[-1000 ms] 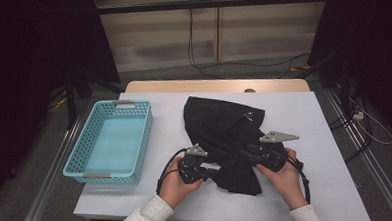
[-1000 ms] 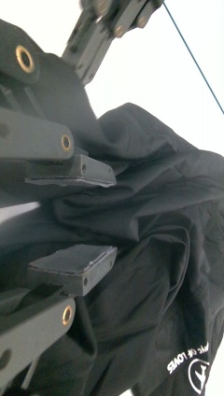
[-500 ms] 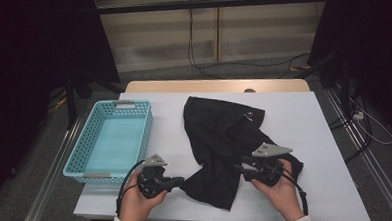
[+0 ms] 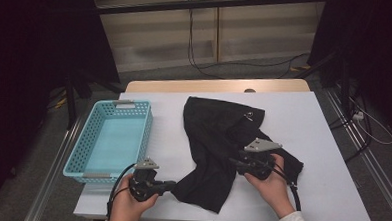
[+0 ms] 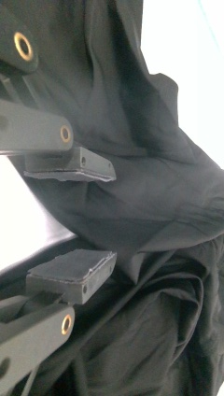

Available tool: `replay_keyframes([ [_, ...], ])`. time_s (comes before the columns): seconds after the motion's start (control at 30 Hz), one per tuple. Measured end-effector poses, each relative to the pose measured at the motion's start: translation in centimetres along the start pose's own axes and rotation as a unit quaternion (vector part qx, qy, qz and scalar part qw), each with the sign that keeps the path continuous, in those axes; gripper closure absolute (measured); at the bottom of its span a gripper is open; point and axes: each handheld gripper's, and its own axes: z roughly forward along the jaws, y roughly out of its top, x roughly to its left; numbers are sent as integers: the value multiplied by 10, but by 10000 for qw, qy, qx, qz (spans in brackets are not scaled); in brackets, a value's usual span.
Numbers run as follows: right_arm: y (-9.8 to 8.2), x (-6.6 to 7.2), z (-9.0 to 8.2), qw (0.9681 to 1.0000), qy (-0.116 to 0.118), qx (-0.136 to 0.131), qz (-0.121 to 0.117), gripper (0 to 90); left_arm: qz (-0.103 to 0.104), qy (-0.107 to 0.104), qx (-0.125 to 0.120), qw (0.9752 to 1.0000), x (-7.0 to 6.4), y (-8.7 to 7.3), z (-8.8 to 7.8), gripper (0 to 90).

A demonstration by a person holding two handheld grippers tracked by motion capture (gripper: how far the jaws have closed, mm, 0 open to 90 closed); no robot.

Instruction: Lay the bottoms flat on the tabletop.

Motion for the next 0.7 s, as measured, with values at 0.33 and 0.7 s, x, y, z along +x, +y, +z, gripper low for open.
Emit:
replay_keyframes([
  [0.33, -1, 0, 3, 9999, -14, 87, -101, 514, 289, 172, -214, 9992, 2, 17, 37, 500],
  [0.7, 3, -1, 0, 9997, -182, -68, -171, 502, 471, 234, 185, 9984, -11, 29, 62, 707],
])
